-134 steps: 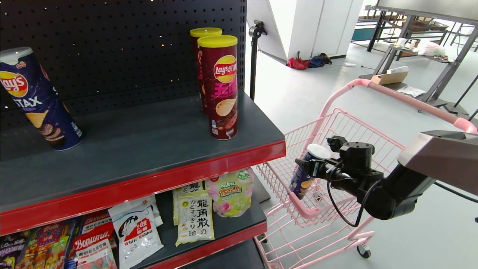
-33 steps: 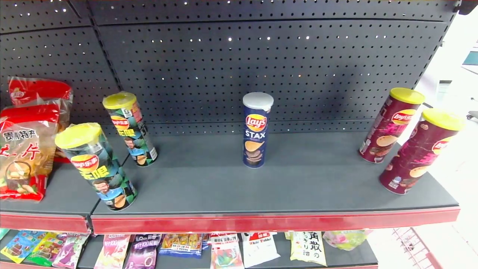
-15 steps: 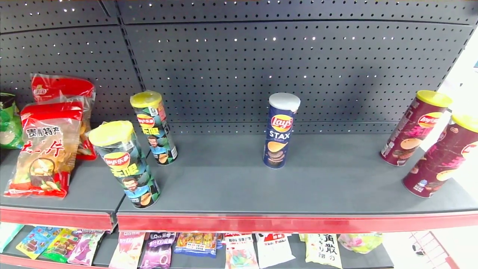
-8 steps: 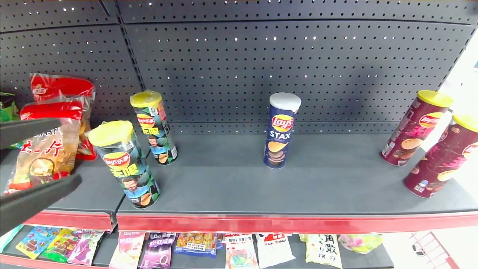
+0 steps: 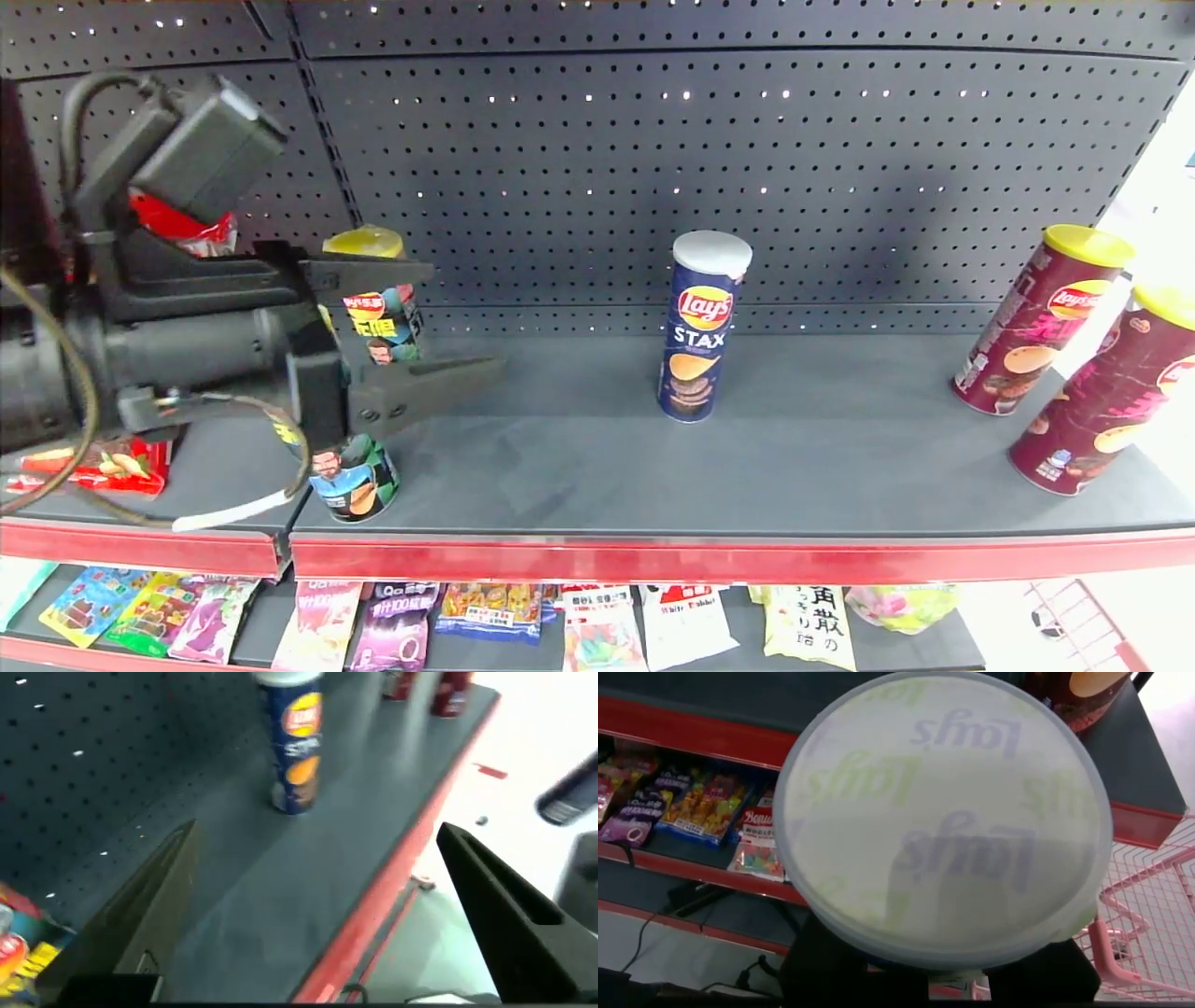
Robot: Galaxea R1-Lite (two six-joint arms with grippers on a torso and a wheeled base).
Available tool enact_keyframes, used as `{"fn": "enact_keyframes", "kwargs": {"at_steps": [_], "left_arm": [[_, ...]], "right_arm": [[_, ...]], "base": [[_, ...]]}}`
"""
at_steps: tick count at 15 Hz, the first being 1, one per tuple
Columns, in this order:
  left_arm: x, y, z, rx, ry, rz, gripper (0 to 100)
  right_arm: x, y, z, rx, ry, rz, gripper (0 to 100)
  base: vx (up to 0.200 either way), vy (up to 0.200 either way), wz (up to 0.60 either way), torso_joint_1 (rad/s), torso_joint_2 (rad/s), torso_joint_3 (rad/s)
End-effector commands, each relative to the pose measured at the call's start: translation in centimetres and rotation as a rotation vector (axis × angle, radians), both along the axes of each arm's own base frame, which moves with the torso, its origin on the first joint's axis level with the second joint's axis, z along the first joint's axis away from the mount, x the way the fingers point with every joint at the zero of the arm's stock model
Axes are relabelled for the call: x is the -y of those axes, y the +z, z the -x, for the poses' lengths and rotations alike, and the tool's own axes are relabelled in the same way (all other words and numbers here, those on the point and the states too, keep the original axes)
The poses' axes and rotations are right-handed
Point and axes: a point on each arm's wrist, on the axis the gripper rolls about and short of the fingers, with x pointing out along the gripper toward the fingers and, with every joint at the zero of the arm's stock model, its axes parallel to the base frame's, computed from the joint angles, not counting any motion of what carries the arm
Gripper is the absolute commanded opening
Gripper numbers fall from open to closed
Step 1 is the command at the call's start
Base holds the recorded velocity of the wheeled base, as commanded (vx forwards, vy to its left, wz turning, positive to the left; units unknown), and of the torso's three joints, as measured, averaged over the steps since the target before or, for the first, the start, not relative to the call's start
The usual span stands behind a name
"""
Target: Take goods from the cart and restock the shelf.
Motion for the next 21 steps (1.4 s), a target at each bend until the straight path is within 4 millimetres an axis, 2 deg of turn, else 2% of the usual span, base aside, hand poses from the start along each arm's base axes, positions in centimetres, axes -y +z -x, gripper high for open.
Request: {"fn": "enact_keyframes", "kwargs": {"at_steps": [1, 3, 4, 7, 9, 12, 14, 17, 19, 20, 21], "left_arm": [[3.1, -0.7, -4.0, -0.035, 0.028, -0.036, 100], [5.0, -1.0, -5.6, -0.046, 0.047, -0.057, 100], [5.9, -2.0, -6.8, -0.069, 0.055, -0.077, 100], [8.4, -4.2, -8.2, -0.117, 0.009, -0.109, 100], [10.6, -4.6, -9.7, -0.116, -0.045, -0.096, 100], [12.5, -5.4, -12.4, -0.098, -0.104, -0.071, 100], [12.8, -5.6, -13.8, -0.091, -0.091, -0.065, 100], [13.2, -6.2, -14.2, -0.095, -0.097, -0.074, 100], [12.8, -7.0, -15.2, -0.07, -0.088, -0.107, 100], [12.4, -7.5, -16.4, -0.014, -0.089, -0.157, 100], [12.6, -7.4, -16.6, -0.003, -0.094, -0.152, 100]], "right_arm": [[0.0, -0.1, 0.0, -0.004, 0.001, 0.001, 0], [0.0, -0.1, -0.1, -0.007, 0.001, 0.001, 0], [0.0, -0.1, -0.1, -0.004, 0.001, 0.001, 0], [0.0, 0.0, 0.0, -0.003, 0.0, -0.001, 0], [0.0, -0.1, -0.1, -0.004, 0.0, -0.001, 0], [0.0, 0.0, 0.0, -0.004, -0.003, -0.01, 0], [0.0, 0.1, 0.0, -0.001, -0.011, -0.034, 0], [0.0, 0.2, 0.0, 0.0, -0.023, -0.038, 0], [0.0, 0.2, 0.0, 0.0, -0.023, -0.038, 0], [0.0, 0.2, 0.0, 0.0, -0.023, -0.038, 0], [0.0, 0.2, 0.0, 0.0, -0.023, -0.038, 0]], "base": [[0.0, 0.0, 0.0, 0.0, 0.0, 0.0], [0.0, 0.0, 0.0, 0.0, 0.0, 0.0], [0.0, 0.0, 0.0, 0.0, 0.0, 0.0], [0.0, 0.0, 0.0, 0.0, 0.0, 0.0], [0.0, 0.0, 0.0, 0.0, 0.0, 0.0], [0.0, 0.0, 0.0, 0.0, 0.0, 0.0], [0.0, 0.0, 0.0, 0.0, 0.0, 0.0], [0.0, 0.0, 0.0, 0.0, 0.0, 0.0], [0.0, 0.0, 0.0, 0.0, 0.0, 0.0], [0.0, 0.0, 0.0, 0.0, 0.0, 0.0], [0.0, 0.0, 0.0, 0.0, 0.0, 0.0]]}}
